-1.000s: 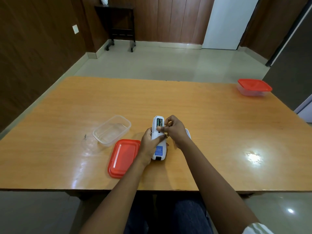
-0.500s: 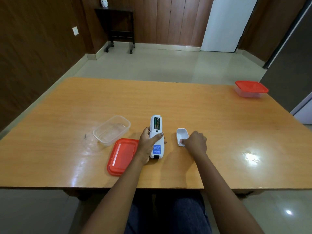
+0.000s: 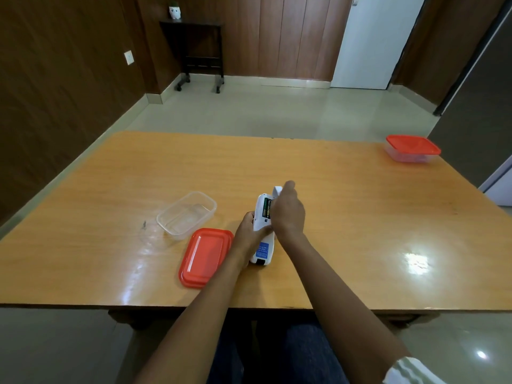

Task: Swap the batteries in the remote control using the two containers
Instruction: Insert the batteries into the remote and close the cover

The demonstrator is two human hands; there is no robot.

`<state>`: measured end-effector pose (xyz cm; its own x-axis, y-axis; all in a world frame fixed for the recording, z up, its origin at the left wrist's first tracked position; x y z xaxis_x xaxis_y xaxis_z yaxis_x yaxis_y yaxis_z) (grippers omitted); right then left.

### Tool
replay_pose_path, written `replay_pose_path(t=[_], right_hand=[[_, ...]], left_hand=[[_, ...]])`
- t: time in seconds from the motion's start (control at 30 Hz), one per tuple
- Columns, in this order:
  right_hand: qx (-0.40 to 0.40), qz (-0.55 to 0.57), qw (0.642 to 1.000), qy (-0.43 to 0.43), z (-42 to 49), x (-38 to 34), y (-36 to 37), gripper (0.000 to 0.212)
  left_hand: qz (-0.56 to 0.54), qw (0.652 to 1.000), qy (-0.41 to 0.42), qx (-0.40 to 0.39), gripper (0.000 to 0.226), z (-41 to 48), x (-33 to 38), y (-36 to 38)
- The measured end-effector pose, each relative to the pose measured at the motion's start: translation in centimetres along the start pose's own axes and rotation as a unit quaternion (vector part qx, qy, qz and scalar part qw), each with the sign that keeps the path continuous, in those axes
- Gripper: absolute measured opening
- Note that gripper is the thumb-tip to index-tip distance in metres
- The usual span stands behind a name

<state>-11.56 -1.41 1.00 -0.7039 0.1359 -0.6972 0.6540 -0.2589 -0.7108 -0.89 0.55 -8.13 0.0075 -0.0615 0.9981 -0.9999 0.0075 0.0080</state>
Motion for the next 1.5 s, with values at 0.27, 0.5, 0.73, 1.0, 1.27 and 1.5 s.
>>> replay_pose_path(t=[0.27, 0.5, 0.73, 1.0, 1.27, 1.5], right_hand=[[-0.071, -0.033, 0.994, -0.075, -1.0, -1.1, 2.1, 0.029], [-0.134, -0.019, 0.989, -0.064, 1.3, -0.1, 1.7, 0.033], [-0.316, 0.076, 0.946, -0.016, 2.1, 0.8, 2.9, 0.052], [-0.294, 0.168, 0.94, 0.044, 4.2, 3.2, 2.6, 0.033], [-0.165, 0.179, 0.97, -0.002, 3.7, 2.4, 3.7, 0.031], [-0.137, 0.188, 0.972, 0.022, 2.7, 3.4, 4.5, 0.035]], left_hand=[[-0.039, 0.999, 0.015, -0.011, 0.031, -0.2, 0.1, -0.3], [-0.054, 0.998, 0.002, -0.029, 0.029, -0.3, 0.3, 0.0], [-0.066, 0.995, -0.029, -0.065, 0.034, -0.4, 0.0, 0.5], [-0.107, 0.992, -0.037, -0.061, 0.03, -0.6, -0.9, 0.6], [-0.131, 0.991, -0.033, 0.022, 0.035, -0.3, -1.5, -0.5], [-0.097, 0.994, -0.038, 0.029, 0.033, -0.5, -1.4, -0.6]])
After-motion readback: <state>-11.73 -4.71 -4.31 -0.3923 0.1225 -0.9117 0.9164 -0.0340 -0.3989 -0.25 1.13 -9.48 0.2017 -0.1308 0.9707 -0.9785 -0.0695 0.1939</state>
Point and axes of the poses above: each hand's wrist, its own z-axis towards the middle knuckle, its own y-axis out of the palm, x = y × z, the point moved 10 cm from there along z, towards the middle knuckle, and after that the axes turned 5 degrees about y, right-handed, at the moved point
